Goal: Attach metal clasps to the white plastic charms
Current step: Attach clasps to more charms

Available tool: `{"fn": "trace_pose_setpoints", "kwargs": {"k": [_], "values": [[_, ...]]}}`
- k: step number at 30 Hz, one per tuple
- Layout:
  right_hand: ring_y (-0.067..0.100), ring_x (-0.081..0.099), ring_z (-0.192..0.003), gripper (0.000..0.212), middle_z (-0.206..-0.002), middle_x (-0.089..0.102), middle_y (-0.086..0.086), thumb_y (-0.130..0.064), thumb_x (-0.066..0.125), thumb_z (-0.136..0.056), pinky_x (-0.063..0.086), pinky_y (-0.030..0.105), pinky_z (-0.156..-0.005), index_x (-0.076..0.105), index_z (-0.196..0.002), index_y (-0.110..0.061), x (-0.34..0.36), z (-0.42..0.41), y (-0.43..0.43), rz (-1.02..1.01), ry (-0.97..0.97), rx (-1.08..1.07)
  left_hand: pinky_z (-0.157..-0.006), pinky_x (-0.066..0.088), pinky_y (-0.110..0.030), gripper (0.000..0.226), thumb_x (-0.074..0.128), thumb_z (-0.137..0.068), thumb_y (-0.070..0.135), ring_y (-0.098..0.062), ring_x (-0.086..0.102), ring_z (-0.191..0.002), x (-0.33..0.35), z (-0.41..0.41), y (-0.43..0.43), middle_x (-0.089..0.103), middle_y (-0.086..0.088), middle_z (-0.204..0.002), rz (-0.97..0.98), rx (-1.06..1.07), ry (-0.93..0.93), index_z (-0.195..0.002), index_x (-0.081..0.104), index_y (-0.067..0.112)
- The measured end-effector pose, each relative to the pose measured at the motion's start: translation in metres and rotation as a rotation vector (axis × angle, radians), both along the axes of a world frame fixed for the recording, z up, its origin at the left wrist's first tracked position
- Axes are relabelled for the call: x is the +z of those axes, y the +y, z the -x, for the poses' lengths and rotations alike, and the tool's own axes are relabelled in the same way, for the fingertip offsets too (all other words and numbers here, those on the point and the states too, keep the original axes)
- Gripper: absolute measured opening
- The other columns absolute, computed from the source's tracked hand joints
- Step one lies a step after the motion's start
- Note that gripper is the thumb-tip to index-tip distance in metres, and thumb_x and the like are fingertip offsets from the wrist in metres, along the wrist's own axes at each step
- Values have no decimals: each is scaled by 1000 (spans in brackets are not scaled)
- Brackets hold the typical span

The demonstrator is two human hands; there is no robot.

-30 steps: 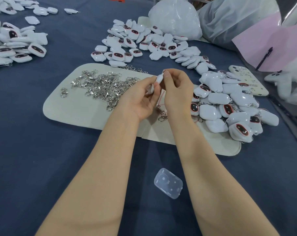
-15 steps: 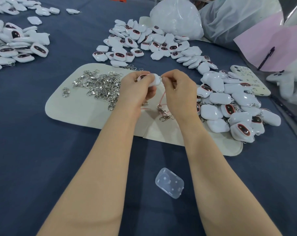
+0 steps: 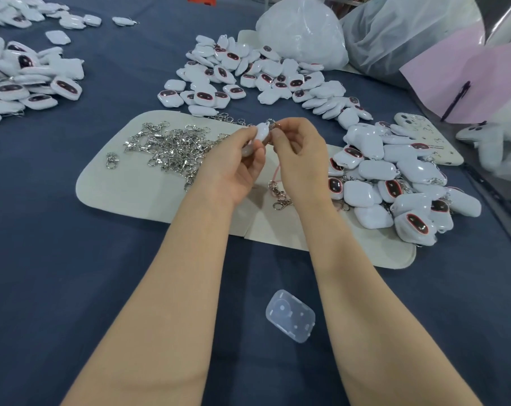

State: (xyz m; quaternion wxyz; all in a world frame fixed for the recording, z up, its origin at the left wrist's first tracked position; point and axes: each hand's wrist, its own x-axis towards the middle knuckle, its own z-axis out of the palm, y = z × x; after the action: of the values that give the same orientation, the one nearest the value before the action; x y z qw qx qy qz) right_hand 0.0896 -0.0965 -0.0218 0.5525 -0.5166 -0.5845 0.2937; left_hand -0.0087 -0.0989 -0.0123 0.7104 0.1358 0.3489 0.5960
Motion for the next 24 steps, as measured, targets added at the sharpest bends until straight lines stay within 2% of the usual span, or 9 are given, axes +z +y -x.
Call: {"fn": "trace_pose_setpoints", "kwargs": {"k": [3,6,9,11,15,18,20,22,24], "values": [[20,64,-87,8,-86,65,-2,-11,55,-91,51,42,-87,56,-90,-19,0,3,0,-8,25,-19,-40,43,-9,6,56,-93,10,-1,52,-39,0,-1,0,52,-2,-70,46,-28,-33,-91,57,4],[9,60,-77,8,-77,61,-12,-12,54,-92,51,28,-77,57,-94,-20,-2,3,1,-28,-23,-41,-39,44,-9,7,56,-92,9,-1,51,-38,1,-2,-1,52,-1,-67,58,-35,-20,-98,56,6],[3,54,-71,4,-77,57,-13,-14,51,-95,44,16,-68,54,-95,-15,-4,1,1,-33,-67,-59,-39,44,-10,12,56,-91,7,-1,50,-37,1,-3,-1,45,1,-55,47,-31,0,-80,53,7],[3,52,-70,4,-77,55,-14,-14,49,-96,43,16,-68,53,-96,-14,-4,0,2,-29,-84,-53,-39,44,-10,17,56,-91,7,-1,50,-38,1,-3,0,43,2,-49,39,-24,9,-75,50,9],[10,55,-76,7,-81,57,-12,-13,49,-97,45,20,-72,56,-97,-13,0,-5,1,-59,-134,-33,-40,44,-10,5,56,-91,7,-1,49,-39,1,-1,0,57,-8,-78,37,-54,-32,-94,52,4],[11,55,-74,9,-84,61,-4,-12,52,-96,44,18,-70,60,-95,-9,0,-7,1,-100,-160,-33,-38,44,-10,9,55,-91,7,-2,48,-38,-1,2,0,61,-11,-70,68,-95,-143,-89,57,-2],[5,51,-69,10,-81,60,-3,-12,52,-95,40,12,-66,60,-93,-6,1,-9,0,-138,-191,-40,-38,43,-10,10,55,-90,7,-2,48,-39,-1,2,-1,60,-11,-71,81,-110,-174,-88,57,-2],[5,48,-69,11,-78,57,-3,-10,52,-95,35,10,-64,60,-91,-4,3,-11,1,-160,-279,-29,-38,42,-10,9,56,-90,6,-2,47,-38,-1,1,0,60,-11,-71,86,-66,-92,-83,57,-1],[11,46,-72,11,-79,55,-3,-9,51,-94,33,15,-64,59,-90,-3,3,-14,2,-148,-398,-3,-37,41,-11,9,57,-89,5,-3,47,-37,-2,-1,1,58,-9,-68,56,25,111,-79,55,5]]}}
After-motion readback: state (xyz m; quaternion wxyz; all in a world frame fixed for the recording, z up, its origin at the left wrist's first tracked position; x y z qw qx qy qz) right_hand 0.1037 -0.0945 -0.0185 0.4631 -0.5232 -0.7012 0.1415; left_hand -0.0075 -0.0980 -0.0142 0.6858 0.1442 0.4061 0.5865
